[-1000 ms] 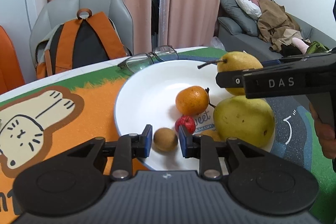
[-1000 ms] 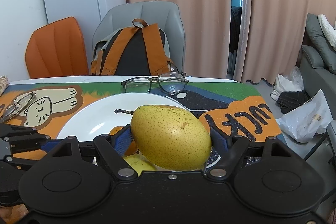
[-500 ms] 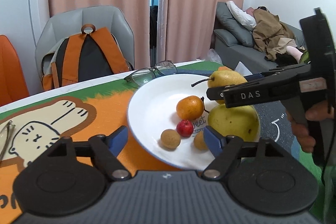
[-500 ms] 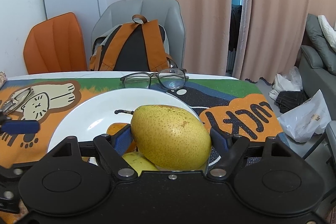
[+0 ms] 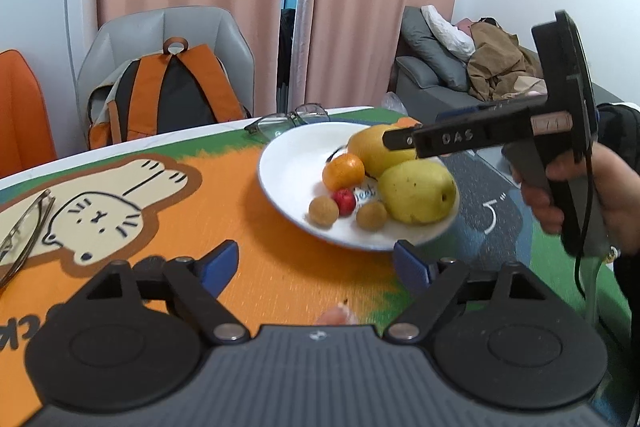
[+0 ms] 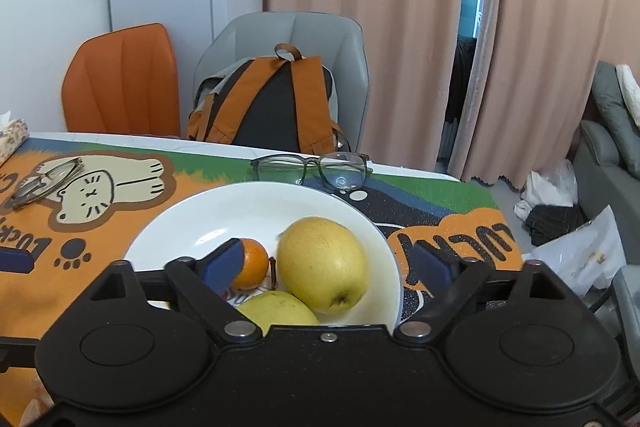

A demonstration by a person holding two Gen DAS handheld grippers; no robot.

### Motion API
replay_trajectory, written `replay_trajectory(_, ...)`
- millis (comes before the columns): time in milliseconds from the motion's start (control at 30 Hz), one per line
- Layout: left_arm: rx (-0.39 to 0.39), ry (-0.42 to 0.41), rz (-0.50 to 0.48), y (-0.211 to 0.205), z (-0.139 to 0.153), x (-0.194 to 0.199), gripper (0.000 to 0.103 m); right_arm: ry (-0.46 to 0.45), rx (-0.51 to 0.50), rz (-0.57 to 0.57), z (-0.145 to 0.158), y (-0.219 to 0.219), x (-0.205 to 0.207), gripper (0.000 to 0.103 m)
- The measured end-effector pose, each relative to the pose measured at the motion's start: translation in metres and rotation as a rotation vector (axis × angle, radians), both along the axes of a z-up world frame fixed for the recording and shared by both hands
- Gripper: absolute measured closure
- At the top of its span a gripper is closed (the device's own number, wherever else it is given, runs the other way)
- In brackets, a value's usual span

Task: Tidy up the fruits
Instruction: 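Lower the large yellow pear into the bowl and open the right tool, then move the left tool to the tangerine on the table and close on it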

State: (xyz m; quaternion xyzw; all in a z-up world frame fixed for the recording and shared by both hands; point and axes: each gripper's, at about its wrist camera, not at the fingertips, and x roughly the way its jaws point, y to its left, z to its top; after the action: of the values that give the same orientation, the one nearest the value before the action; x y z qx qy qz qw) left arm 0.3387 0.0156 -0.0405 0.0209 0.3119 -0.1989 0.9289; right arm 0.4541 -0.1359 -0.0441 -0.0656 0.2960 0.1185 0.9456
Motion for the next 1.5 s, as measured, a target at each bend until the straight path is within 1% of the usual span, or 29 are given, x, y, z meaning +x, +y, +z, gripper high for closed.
replay_trajectory(33, 0.005, 0.001, -0.001, 0.001, 0.000, -0.003, 0.020, -0.001, -0.001, 0.003, 0.002, 0.000, -0.001, 0.009)
replay_trajectory(100, 0.012, 0.003, 0.004, 0.005, 0.000, -0.008, 0.020, 0.007, 0.006, 0.016, 0.006, 0.000, -0.006, 0.000)
replay_trajectory(233, 0.011, 0.010, -0.001, 0.011, 0.001, -0.017, 0.020, 0.049, 0.022, 0.067, 0.015, 0.000, -0.020, 0.000)
replay_trajectory(333, 0.028, 0.006, -0.019, 0.014, 0.002, -0.025, 0.020, 0.079, 0.000, 0.126, 0.021, 0.004, -0.033, 0.000)
replay_trajectory(467, 0.049, 0.005, -0.050, 0.016, 0.001, -0.038, 0.020, 0.143, -0.038, 0.229, 0.023, 0.011, -0.051, 0.000)
replay_trajectory(567, 0.068, 0.009, -0.074, 0.017, -0.001, -0.050, 0.020, 0.167, -0.060, 0.270, 0.024, 0.015, -0.065, 0.000)
replay_trajectory(667, 0.088, 0.021, -0.103, 0.018, -0.004, -0.063, 0.020, 0.187, -0.059, 0.305, 0.024, 0.015, -0.078, 0.000)
replay_trajectory(767, 0.125, 0.017, -0.124, 0.016, -0.008, -0.075, 0.020, 0.207, -0.062, 0.333, 0.023, 0.017, -0.089, 0.000)
replay_trajectory(900, 0.101, 0.034, -0.155, 0.018, -0.010, -0.090, 0.020, 0.232, -0.063, 0.378, 0.019, 0.020, -0.099, 0.000)
replay_trajectory(1000, 0.089, 0.037, -0.200, 0.018, -0.011, -0.103, 0.020, 0.246, -0.073, 0.393, 0.015, 0.022, -0.105, 0.000)
replay_trajectory(1133, 0.117, 0.038, -0.250, 0.013, -0.016, -0.120, 0.020, 0.266, -0.076, 0.401, 0.008, 0.026, -0.110, 0.000)
replay_trajectory(1233, 0.116, 0.054, -0.285, 0.011, -0.019, -0.132, 0.020, 0.278, -0.083, 0.413, 0.002, 0.030, -0.115, 0.000)
replay_trajectory(1333, 0.114, 0.052, -0.308, 0.009, -0.021, -0.144, 0.020, 0.287, -0.084, 0.428, -0.001, 0.033, -0.119, 0.000)
replay_trajectory(1500, 0.072, 0.054, -0.358, 0.007, -0.019, -0.161, 0.020, 0.289, -0.111, 0.452, -0.006, 0.040, -0.125, 0.000)
